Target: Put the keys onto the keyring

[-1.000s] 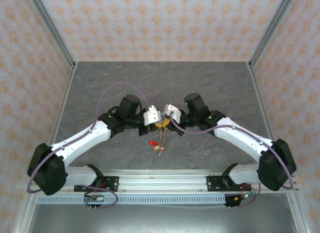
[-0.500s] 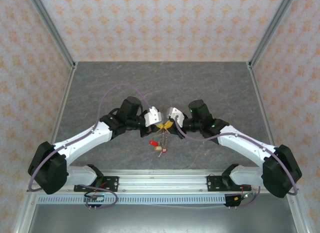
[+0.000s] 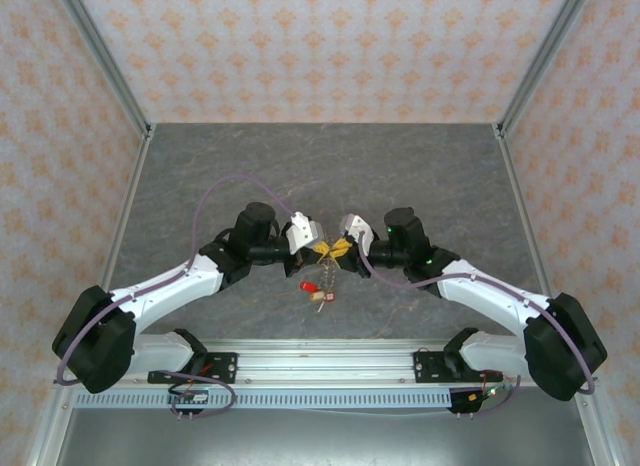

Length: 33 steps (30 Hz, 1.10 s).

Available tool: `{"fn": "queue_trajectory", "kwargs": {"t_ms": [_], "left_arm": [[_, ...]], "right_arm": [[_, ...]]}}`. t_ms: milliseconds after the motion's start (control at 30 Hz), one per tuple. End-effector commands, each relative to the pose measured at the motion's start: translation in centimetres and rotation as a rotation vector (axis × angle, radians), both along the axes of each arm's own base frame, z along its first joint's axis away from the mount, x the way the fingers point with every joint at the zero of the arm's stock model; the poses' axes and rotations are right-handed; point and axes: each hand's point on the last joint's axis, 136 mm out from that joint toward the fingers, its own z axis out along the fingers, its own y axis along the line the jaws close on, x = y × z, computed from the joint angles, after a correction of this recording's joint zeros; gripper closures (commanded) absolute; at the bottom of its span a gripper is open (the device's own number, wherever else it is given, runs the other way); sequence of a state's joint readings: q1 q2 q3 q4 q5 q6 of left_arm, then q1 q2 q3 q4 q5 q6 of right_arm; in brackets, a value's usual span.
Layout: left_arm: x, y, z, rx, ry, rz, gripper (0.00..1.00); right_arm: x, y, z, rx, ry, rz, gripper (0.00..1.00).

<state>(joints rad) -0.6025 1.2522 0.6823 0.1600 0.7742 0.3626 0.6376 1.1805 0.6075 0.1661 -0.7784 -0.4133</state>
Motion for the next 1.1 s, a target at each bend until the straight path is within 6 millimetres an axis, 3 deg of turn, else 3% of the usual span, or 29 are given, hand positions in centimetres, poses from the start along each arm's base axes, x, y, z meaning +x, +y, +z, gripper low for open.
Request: {"fn": "queue_trajectory", "kwargs": {"t_ms": [0, 167, 367, 533, 667, 767, 1067], "left_arm": [[-0.4, -0.6, 3.0, -0.093, -0.071, -0.037, 1.0], [-0.5, -0.6, 3.7, -0.126, -0.08, -0.034, 1.0], [-0.5, -0.7, 3.6, -0.129, -0.071, -0.04, 1.0], [-0.5, -0.2, 2.4, -0.047, -0.063, -0.033, 1.0], [-0.8, 0.6, 1.0, 0.08, -0.063, -0.05, 0.83], [-1.0, 0.9, 0.5, 0.145, -0.058, -0.071, 0.77], [-0.6, 0.2, 1.5, 0.159, -0.069, -0.099, 0.76]], "right_arm": [[0.6, 0.2, 0.6, 0.033, -0.005, -0.01, 0.89], [1.0, -0.4, -2.2, -0.03, 0.036, -0.036, 0.88], [0.9, 0.1, 0.2, 0.051, 0.006, -0.023, 0.96], [0.7, 0.0, 0.8, 0.002, -0.017, 0.008, 1.0], [0.2, 0.0, 1.6, -0.041, -0.03, 0.056, 1.0], [0.1, 0.1, 2.2, -0.065, -0.047, 0.084, 1.0], [-0.1, 0.3, 3.2, -0.104, -0.066, 0.127, 1.0]]}}
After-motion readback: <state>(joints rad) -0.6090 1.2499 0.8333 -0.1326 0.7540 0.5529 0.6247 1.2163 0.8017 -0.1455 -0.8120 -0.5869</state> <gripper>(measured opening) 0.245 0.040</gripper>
